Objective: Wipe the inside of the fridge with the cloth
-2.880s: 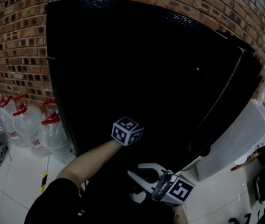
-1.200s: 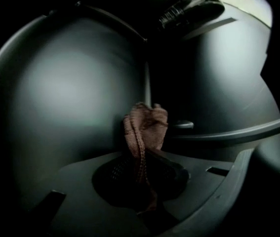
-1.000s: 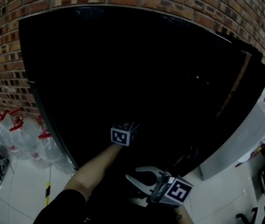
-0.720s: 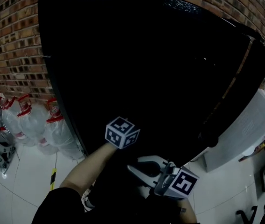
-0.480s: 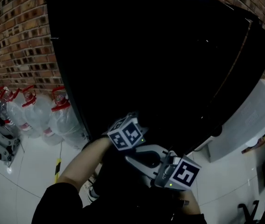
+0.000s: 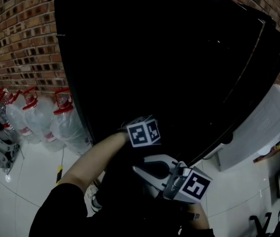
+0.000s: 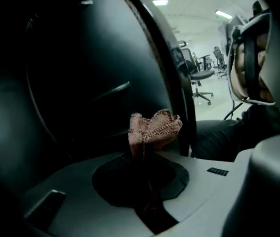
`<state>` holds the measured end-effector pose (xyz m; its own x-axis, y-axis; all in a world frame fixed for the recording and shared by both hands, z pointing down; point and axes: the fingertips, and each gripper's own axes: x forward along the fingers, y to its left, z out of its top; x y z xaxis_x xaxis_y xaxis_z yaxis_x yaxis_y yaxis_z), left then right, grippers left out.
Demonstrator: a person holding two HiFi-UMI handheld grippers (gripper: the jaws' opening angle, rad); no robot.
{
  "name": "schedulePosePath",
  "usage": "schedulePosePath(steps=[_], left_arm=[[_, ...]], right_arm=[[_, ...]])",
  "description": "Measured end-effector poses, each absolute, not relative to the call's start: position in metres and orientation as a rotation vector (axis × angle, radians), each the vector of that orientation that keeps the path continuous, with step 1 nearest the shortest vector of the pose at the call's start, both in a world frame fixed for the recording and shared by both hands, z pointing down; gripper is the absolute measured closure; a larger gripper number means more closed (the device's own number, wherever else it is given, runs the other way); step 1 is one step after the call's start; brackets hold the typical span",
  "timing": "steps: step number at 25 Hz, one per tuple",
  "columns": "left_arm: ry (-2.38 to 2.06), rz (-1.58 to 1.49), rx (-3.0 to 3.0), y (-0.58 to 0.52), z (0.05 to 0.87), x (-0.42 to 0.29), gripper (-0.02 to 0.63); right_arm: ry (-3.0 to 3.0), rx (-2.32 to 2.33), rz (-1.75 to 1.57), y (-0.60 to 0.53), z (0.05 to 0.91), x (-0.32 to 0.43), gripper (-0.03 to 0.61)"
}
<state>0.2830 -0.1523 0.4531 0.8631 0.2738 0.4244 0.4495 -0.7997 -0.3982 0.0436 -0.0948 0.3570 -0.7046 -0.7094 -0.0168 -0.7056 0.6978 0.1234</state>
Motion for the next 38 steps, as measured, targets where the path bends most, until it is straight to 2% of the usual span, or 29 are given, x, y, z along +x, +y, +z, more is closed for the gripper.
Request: schedulePosePath(steps=[15,38], left_arm=[[-0.5,-0.524,-2.626,-0.186,0.459,0.322,0.558],[-0.011,-0.589,-2.806,-0.311,0.46,0.387,0.558]], right_arm=[[-2.857,1.129,-0.144,-0.104,0.376,0.057,0.574],[-2.873,1.224,-0.054,-0.122,0.387,0.096,0.574]])
